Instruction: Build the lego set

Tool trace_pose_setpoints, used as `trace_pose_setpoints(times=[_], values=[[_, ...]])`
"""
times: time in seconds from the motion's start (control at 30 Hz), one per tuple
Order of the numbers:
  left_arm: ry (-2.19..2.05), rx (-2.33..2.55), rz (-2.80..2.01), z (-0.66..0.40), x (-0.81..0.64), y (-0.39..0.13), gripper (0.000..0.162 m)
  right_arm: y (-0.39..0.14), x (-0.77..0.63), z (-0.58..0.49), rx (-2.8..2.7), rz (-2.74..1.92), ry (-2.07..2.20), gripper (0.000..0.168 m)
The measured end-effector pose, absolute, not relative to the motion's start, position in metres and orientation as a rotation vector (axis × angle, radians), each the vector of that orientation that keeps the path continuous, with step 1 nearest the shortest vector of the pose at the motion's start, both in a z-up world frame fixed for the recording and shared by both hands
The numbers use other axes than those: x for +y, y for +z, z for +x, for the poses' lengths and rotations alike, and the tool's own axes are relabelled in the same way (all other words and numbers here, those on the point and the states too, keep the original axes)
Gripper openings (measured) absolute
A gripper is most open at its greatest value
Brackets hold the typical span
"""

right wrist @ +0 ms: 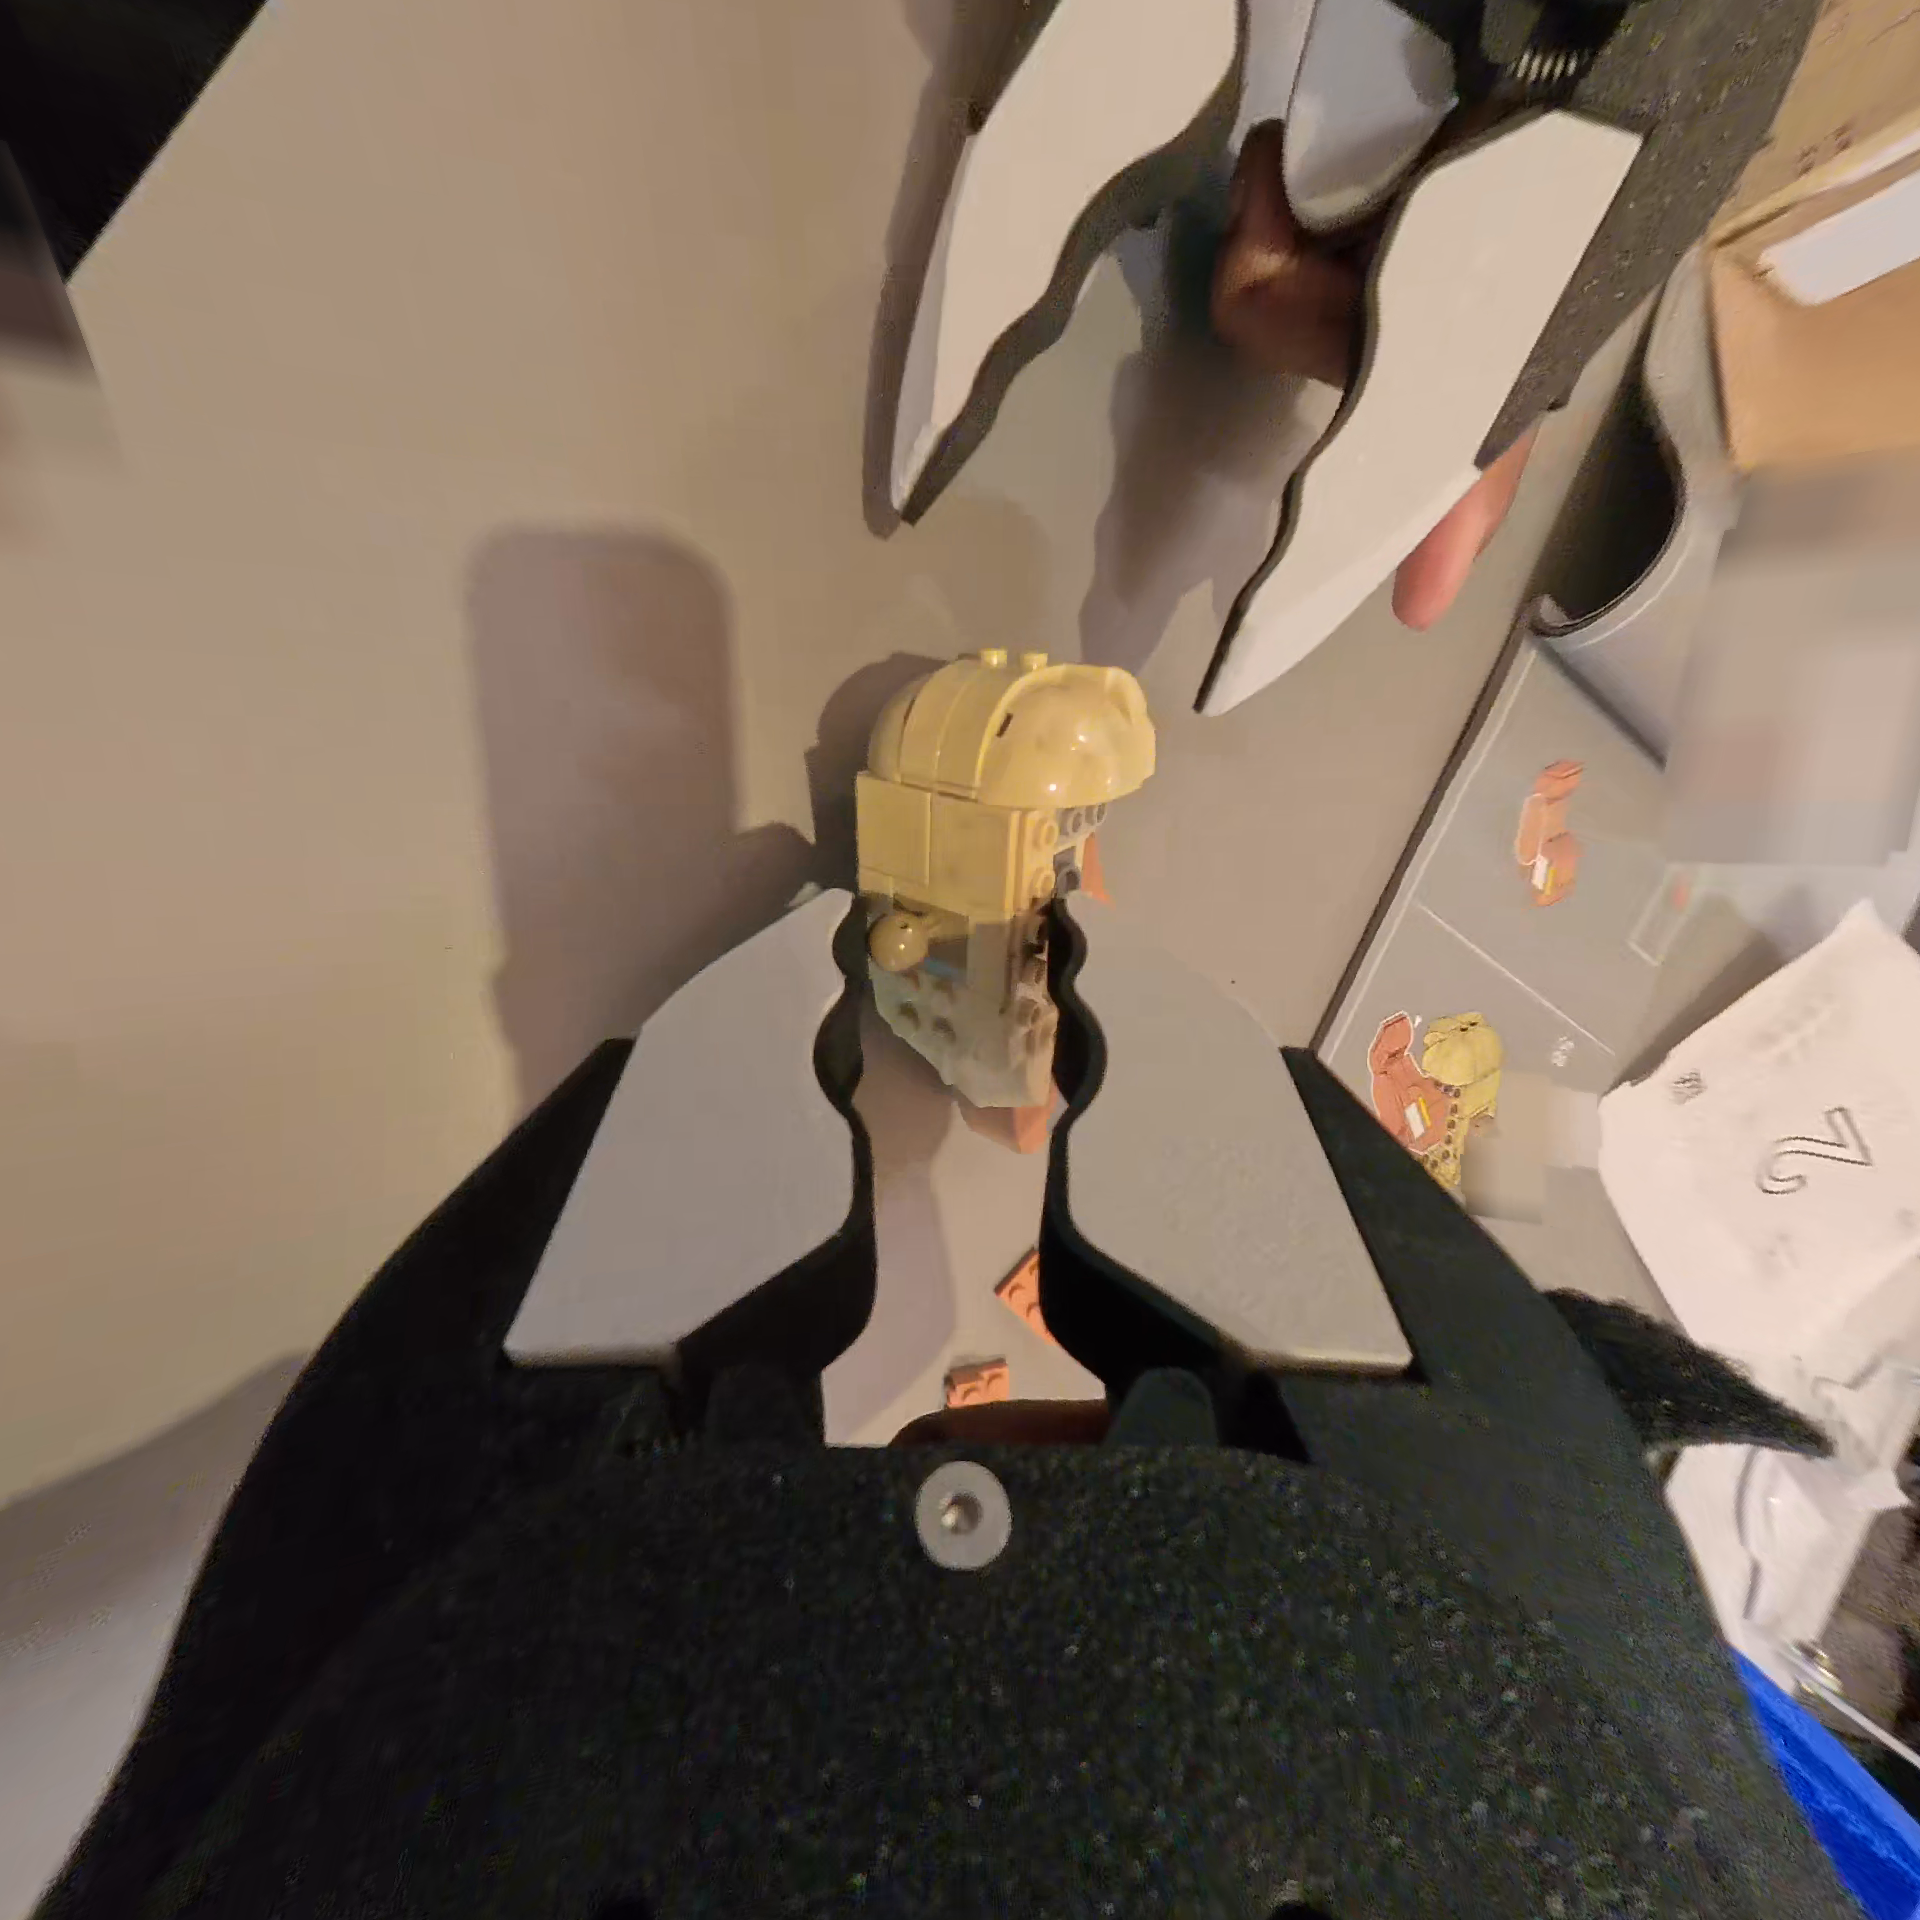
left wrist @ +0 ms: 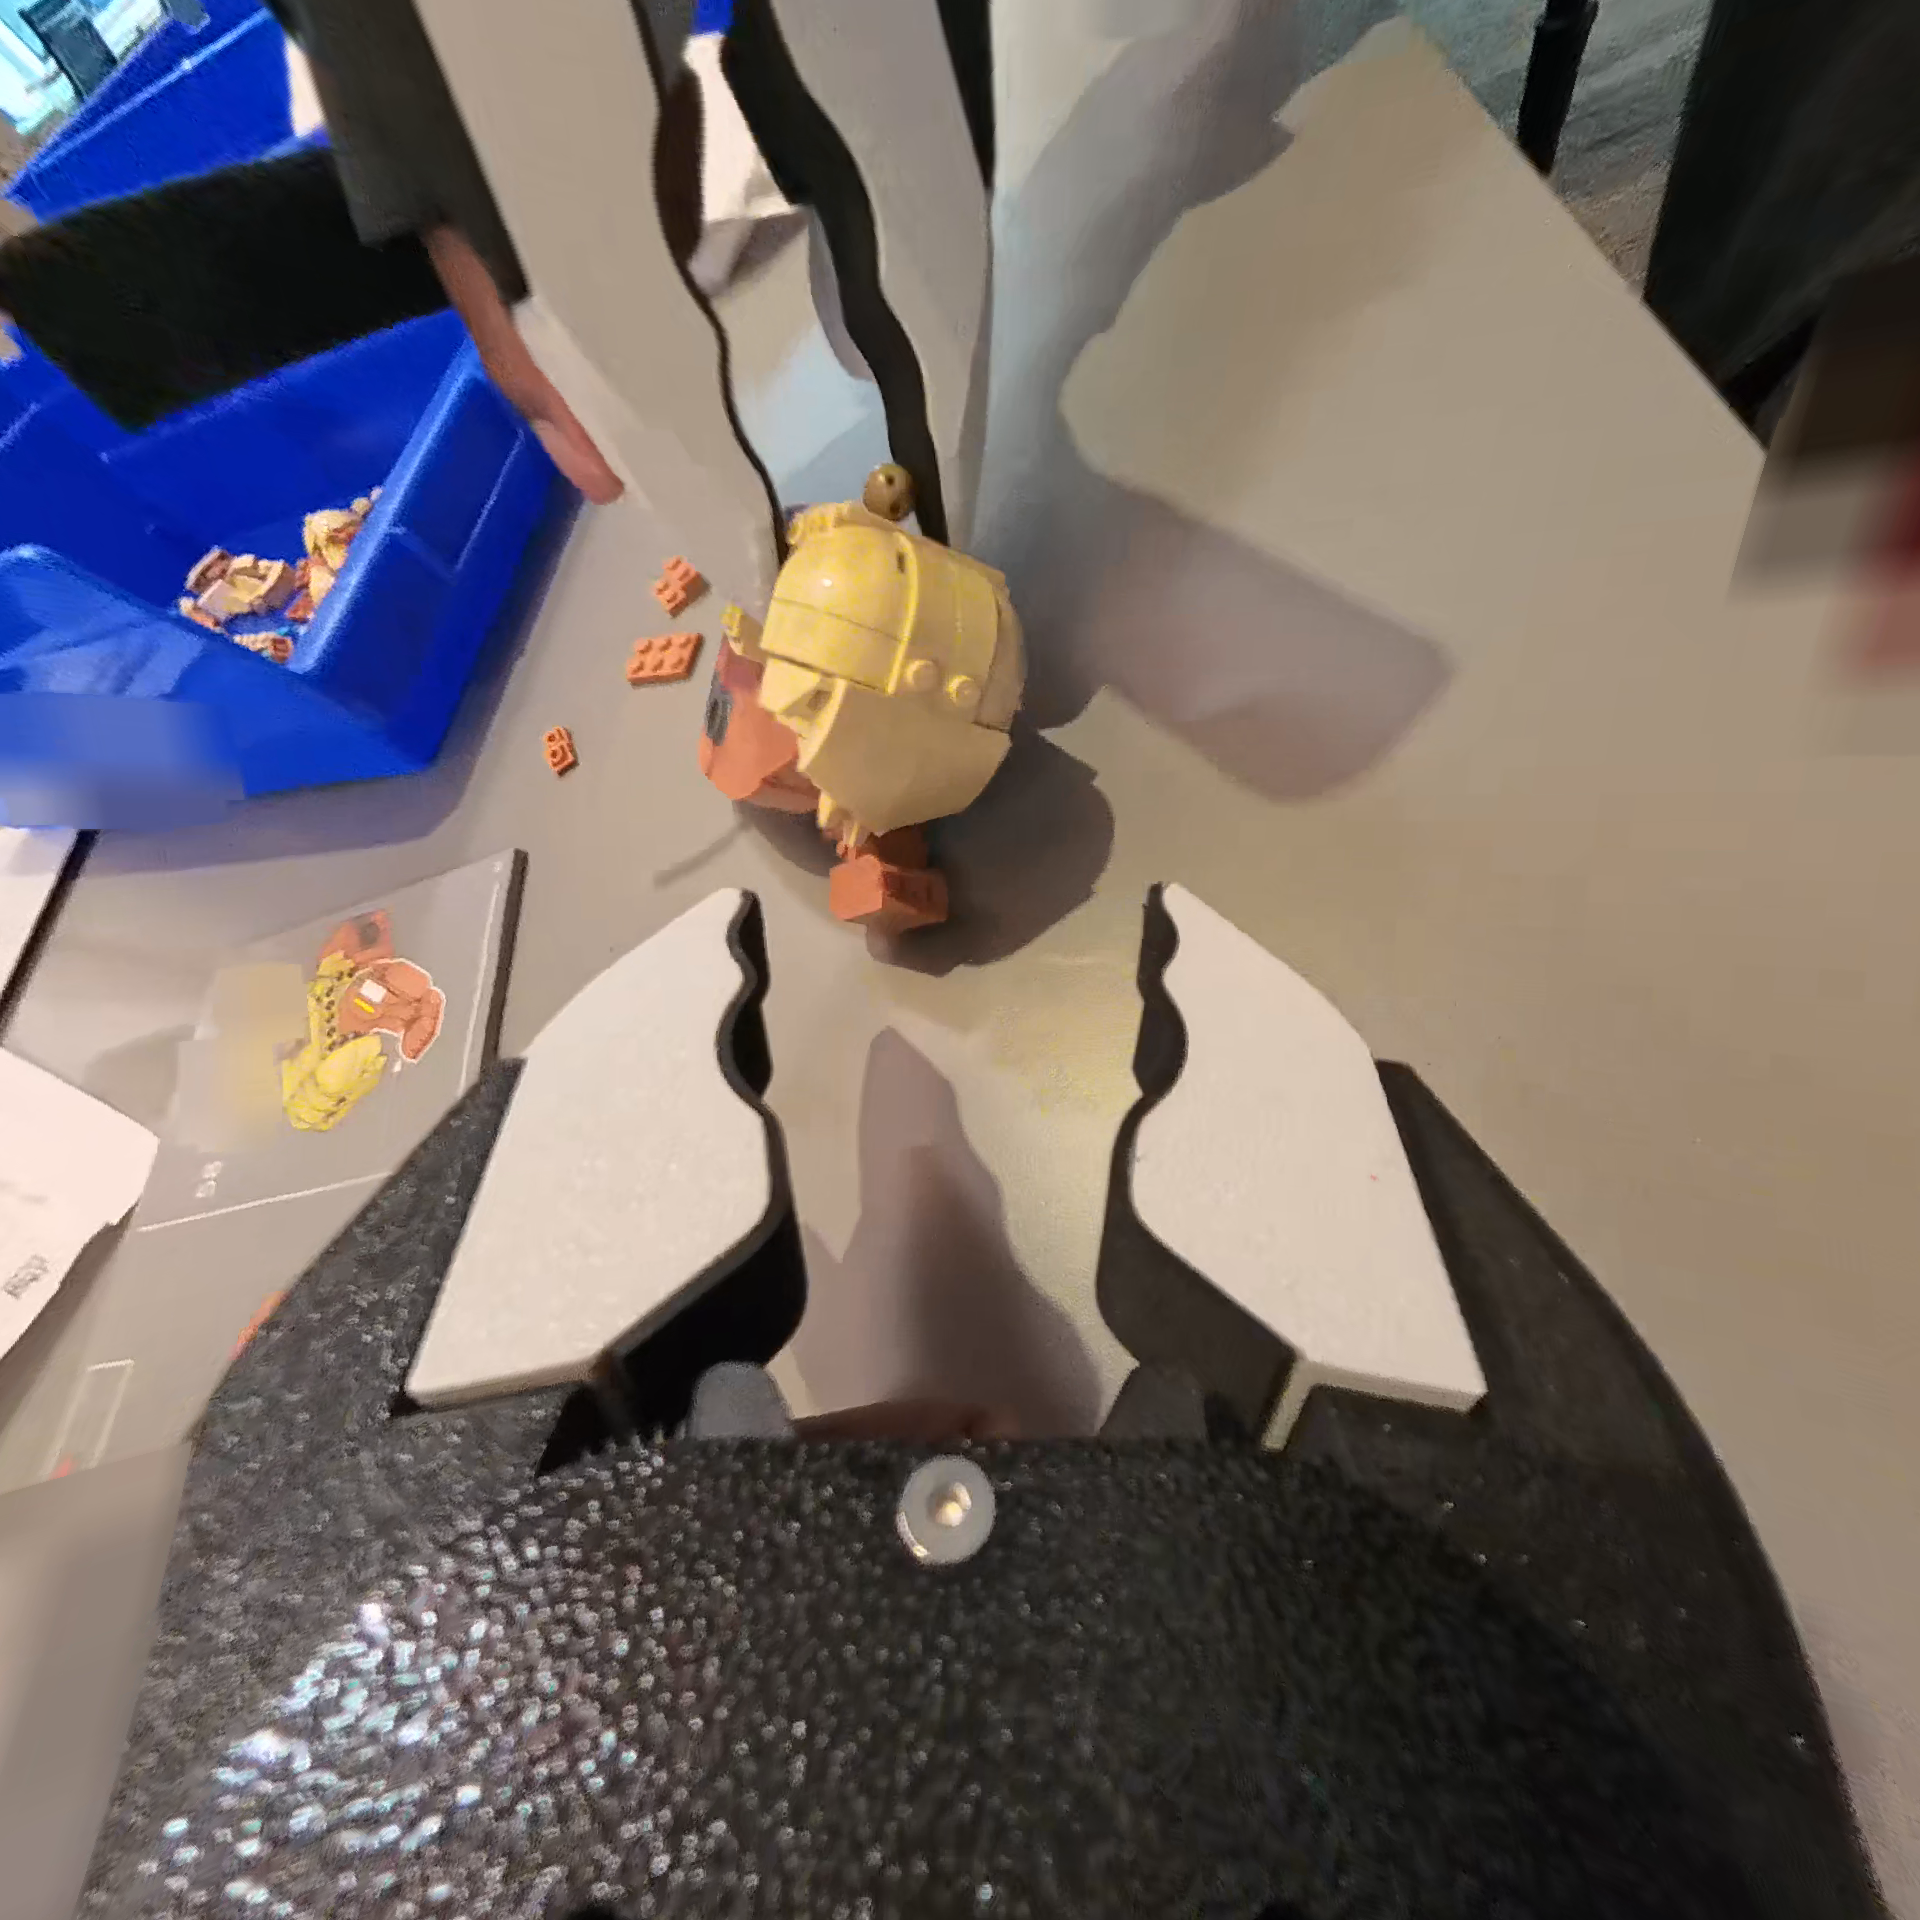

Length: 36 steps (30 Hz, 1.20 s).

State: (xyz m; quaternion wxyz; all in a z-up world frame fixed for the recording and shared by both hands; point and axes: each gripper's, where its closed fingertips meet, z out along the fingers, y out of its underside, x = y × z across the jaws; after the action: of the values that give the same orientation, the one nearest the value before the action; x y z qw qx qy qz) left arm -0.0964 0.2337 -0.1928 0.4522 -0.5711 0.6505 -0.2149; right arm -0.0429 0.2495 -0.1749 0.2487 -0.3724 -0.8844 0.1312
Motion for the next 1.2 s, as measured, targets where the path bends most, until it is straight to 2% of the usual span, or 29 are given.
trace_pose_setpoints(times=[0.23, 0.43, 0.67, 0.8, 0.9, 1.2], values=[[-0.441, 1.57, -1.514, -0.096, 0.251, -0.201, 0.073, -0.168, 0.26, -0.052, -2.608, -1.187, 0.492, 0.033], [-0.452, 1.458, -1.43, -0.089, 0.258, -0.182, 0.075, -0.163, 0.258, -0.056, -2.772, -1.361, 0.701, 0.033], [-0.469, 1.401, -1.45, -0.085, 0.264, -0.178, 0.072, -0.162, 0.262, -0.069, -2.748, -1.488, 0.937, 0.033], [-0.452, 1.423, -1.507, -0.083, 0.268, -0.185, 0.058, -0.162, 0.266, -0.074, -2.638, -1.521, 1.053, 0.033], [-0.431, 1.411, -1.561, -0.084, 0.274, -0.19, 0.057, -0.161, 0.27, -0.077, -2.508, -1.527, 1.128, 0.034], [-0.42, 1.421, -1.662, -0.078, 0.282, -0.2, 0.056, -0.158, 0.289, -0.067, -2.13, -1.492, 0.983, 0.058]])
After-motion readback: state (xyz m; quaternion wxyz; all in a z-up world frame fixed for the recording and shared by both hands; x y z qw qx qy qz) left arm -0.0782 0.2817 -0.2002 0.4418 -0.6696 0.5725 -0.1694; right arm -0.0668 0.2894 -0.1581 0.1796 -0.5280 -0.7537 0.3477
